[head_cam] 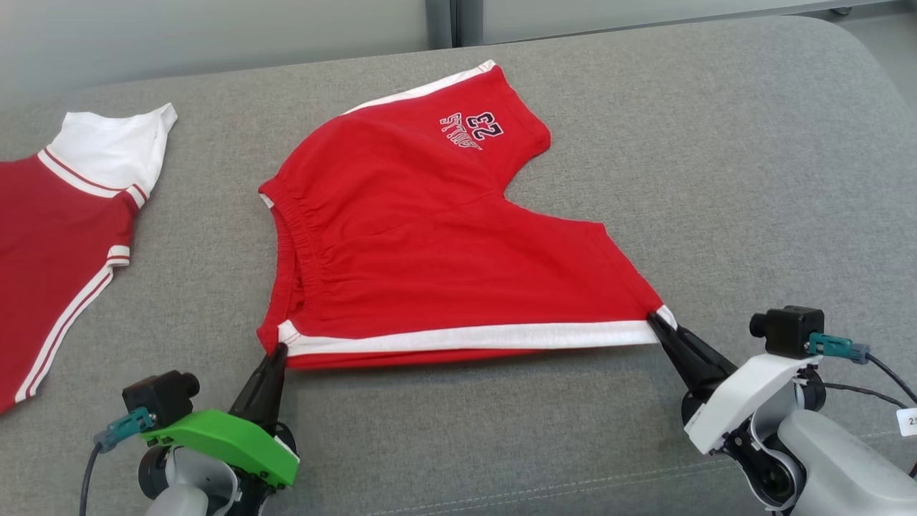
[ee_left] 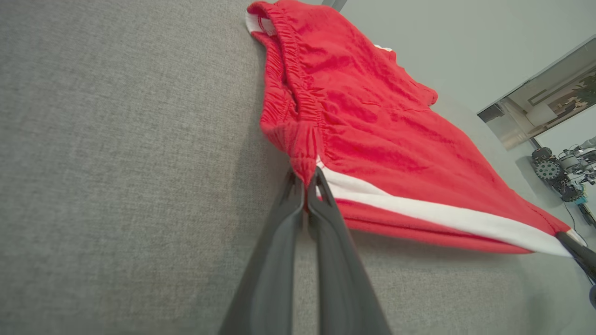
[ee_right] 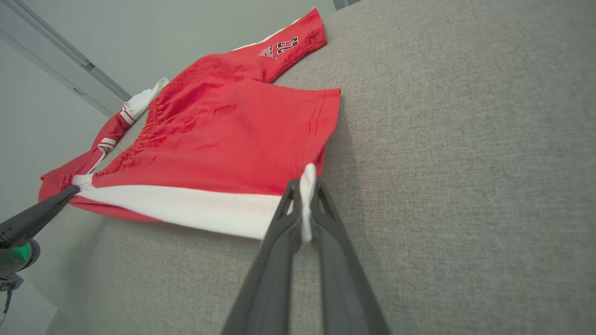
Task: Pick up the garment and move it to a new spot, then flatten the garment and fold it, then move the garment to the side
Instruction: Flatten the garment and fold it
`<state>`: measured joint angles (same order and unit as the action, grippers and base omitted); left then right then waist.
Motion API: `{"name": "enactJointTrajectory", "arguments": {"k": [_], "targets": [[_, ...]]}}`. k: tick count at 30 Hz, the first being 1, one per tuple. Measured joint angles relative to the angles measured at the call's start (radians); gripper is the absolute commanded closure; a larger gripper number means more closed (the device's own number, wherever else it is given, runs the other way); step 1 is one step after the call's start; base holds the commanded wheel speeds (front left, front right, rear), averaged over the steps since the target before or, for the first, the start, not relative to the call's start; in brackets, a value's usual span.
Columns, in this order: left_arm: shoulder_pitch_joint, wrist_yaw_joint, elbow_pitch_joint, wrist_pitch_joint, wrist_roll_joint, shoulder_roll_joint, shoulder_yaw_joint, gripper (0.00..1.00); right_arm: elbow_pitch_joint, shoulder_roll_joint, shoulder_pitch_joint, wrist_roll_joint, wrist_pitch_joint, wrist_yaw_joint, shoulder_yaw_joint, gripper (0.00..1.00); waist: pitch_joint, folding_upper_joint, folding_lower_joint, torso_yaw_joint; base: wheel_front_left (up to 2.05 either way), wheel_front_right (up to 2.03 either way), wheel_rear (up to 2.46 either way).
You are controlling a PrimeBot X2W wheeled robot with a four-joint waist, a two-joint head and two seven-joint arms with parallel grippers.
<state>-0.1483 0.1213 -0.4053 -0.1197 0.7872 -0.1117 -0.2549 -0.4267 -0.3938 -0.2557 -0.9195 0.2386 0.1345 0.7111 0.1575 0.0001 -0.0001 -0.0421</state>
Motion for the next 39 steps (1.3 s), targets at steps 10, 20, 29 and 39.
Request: {"name": "enactJointTrajectory", "arguments": {"k": [10, 20, 29, 39], "targets": [[0.021, -0.025, -0.017, 0.000, -0.010, -0.002, -0.009, 0.00, -0.042, 0.005, 0.003, 0.026, 0.007, -0.006, -0.001, 0.21, 0.003, 0.0000, 0.0000, 0.005, 0.00, 0.00, 0.00], [0.025, -0.053, -0.015, -0.041, -0.057, -0.011, -0.004, 0.00, -0.075, 0.022, 0.003, 0.052, 0.007, -0.015, -0.007, 0.00, -0.008, 0.0000, 0.0000, 0.013, 0.00, 0.00, 0.00], [0.023, -0.064, 0.051, -0.094, -0.136, -0.056, -0.008, 0.00, -0.056, 0.048, -0.001, 0.084, 0.007, -0.022, -0.035, 0.00, -0.010, 0.0000, 0.0000, 0.019, 0.00, 0.00, 0.00], [0.022, -0.064, 0.116, -0.120, -0.236, -0.108, -0.020, 0.00, 0.006, 0.083, -0.005, 0.124, 0.009, -0.032, -0.085, 0.00, -0.025, 0.0000, 0.0000, 0.014, 0.00, 0.00, 0.00]]}}
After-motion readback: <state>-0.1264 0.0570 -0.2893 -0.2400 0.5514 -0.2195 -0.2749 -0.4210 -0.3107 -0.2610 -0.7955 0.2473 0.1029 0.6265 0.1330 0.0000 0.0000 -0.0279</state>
